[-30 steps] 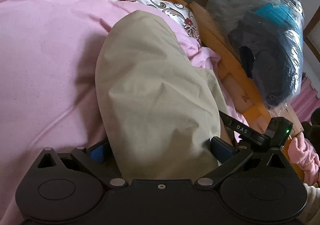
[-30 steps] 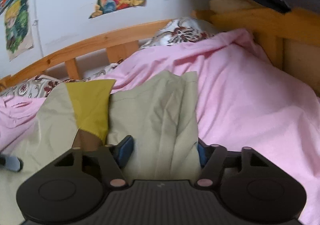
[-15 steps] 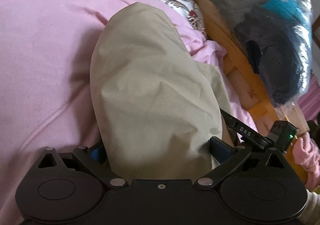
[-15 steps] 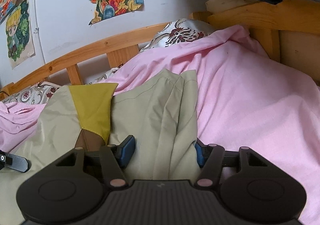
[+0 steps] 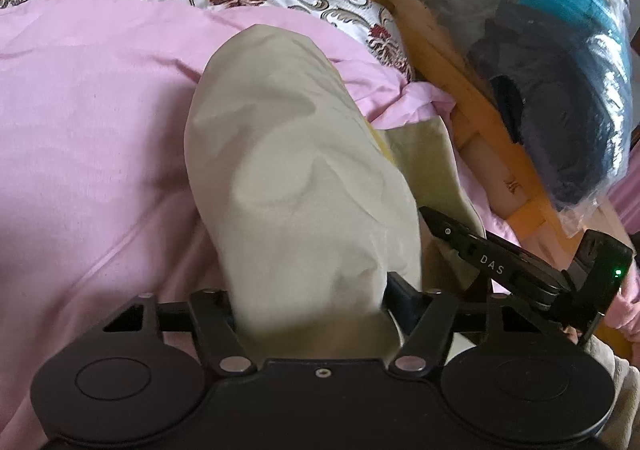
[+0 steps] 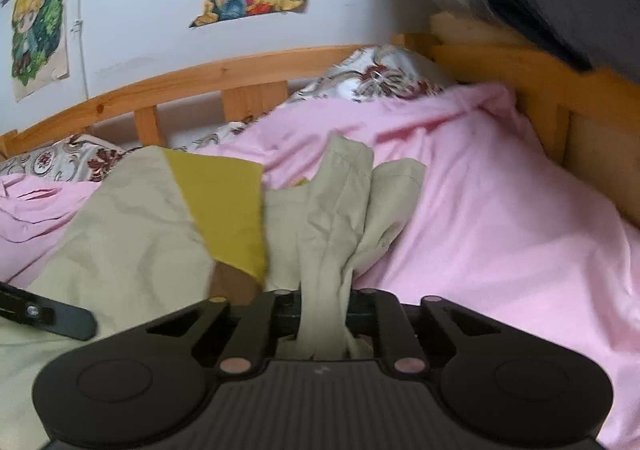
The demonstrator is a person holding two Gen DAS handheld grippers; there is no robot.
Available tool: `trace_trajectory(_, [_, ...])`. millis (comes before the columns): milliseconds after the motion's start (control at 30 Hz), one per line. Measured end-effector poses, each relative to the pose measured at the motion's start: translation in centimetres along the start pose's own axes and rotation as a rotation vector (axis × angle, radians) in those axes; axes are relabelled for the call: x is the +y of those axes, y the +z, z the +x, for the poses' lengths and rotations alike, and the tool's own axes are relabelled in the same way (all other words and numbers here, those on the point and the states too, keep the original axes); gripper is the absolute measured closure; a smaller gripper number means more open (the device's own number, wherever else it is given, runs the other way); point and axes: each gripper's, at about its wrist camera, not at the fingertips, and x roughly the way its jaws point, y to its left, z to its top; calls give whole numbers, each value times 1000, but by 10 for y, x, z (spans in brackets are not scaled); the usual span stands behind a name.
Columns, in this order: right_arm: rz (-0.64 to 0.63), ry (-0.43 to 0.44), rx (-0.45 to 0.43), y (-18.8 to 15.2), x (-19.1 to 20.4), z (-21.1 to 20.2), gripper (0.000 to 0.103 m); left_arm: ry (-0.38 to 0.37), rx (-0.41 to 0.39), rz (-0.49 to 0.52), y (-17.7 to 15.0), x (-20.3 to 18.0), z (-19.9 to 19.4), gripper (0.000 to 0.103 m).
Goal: Fold large clothes
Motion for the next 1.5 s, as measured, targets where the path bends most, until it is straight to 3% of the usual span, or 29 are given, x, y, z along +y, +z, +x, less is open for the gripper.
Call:
trace_trajectory(200, [-11, 79, -43, 29, 33, -30, 95, -76, 10, -109, 8, 13, -35, 47])
trace_trajectory(333, [-29, 161, -79, 53, 67, -46, 95, -74, -19, -118, 20, 29, -80, 47])
trace_trajectory(567, [98, 348, -63, 81, 120, -22, 95, 68, 11, -83, 57, 63, -159, 47])
trace_trajectory(667, [113, 391, -35, 83, 146, 5, 95, 155, 11, -66, 63, 84, -172, 46])
trace_trajectory(733, [112, 391, 3, 77, 161, 30, 94, 212, 25, -44, 60, 97, -166, 44])
trace_trajectory(867, [34, 285, 96, 48, 178, 79, 91, 273, 18, -78, 35, 129, -147, 34])
trace_trajectory(967, [15, 226, 123, 30, 174, 100, 74, 281, -43, -26, 24, 129, -143, 26])
trace_trajectory(1100, [11, 216, 99, 15, 166, 103, 57, 329, -98, 6, 15, 119, -126, 13])
trace_trajectory(1233, [15, 179, 74, 7, 167, 92, 42, 376, -211, -24, 1, 114, -126, 12])
trace_trajectory(1300, [-1, 135, 50, 5, 171, 80, 30, 454, -271, -21, -6, 103, -137, 9])
trace_trajectory(1400, [-67, 99, -16, -1, 182, 54, 16, 608, -354, 137, -21, 74, -144, 3])
trace_trajectory(1500, [-181, 78, -100, -14, 198, 28, 9, 686, -370, 281, -35, 58, -135, 2])
